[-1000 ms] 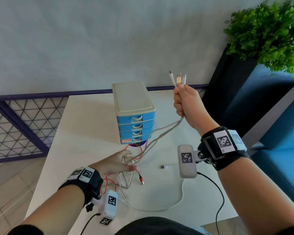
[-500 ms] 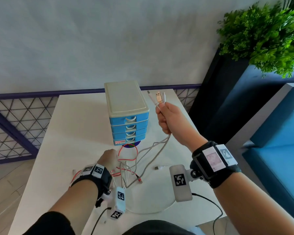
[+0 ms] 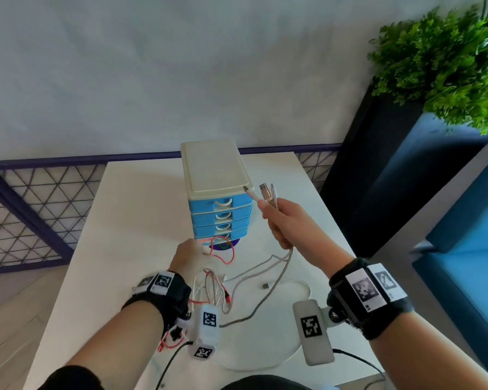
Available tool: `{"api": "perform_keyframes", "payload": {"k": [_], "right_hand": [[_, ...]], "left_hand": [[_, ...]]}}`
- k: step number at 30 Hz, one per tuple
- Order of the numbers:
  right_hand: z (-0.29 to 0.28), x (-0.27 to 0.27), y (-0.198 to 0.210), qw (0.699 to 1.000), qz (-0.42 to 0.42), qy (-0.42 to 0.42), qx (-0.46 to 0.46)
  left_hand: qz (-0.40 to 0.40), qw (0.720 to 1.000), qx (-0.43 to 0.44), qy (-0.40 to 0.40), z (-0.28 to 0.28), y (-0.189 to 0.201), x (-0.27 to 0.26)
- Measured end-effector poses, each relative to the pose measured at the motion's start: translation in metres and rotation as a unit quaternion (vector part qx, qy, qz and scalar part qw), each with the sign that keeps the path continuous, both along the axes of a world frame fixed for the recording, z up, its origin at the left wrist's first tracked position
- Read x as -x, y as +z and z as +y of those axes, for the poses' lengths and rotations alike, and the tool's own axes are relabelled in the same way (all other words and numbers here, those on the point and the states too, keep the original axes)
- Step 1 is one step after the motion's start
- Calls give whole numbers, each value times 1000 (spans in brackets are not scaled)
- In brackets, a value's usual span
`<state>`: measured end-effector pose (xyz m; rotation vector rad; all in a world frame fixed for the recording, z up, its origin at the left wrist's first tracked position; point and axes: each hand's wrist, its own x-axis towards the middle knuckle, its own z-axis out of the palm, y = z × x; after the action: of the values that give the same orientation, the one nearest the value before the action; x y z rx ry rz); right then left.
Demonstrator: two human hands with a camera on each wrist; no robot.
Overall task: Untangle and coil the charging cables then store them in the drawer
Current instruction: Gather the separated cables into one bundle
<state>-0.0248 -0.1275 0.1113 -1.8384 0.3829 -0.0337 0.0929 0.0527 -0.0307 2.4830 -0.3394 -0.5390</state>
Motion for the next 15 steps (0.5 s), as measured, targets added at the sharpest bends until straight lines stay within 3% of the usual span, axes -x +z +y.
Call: {"api": "perform_keyframes", "payload": {"k": [2,3,5,10,15], "right_hand": [[2,-7,-3,999,7,7,41],[4,-11,-4,998,10,6,64],[6,-18,-8,994,13,8,105],[15,-27,-15,986,26,57,156],[29,-33,-22,970,45,132,197]], "left_hand": [[119,986,115,-11,-5,20,-3],[184,966,181,-19,-6,29,-5],[236,936,258,-37,-7,50,-6],[84,959,262,-65,-7,88,-2],[75,949,304,-41,-8,102,0]]}}
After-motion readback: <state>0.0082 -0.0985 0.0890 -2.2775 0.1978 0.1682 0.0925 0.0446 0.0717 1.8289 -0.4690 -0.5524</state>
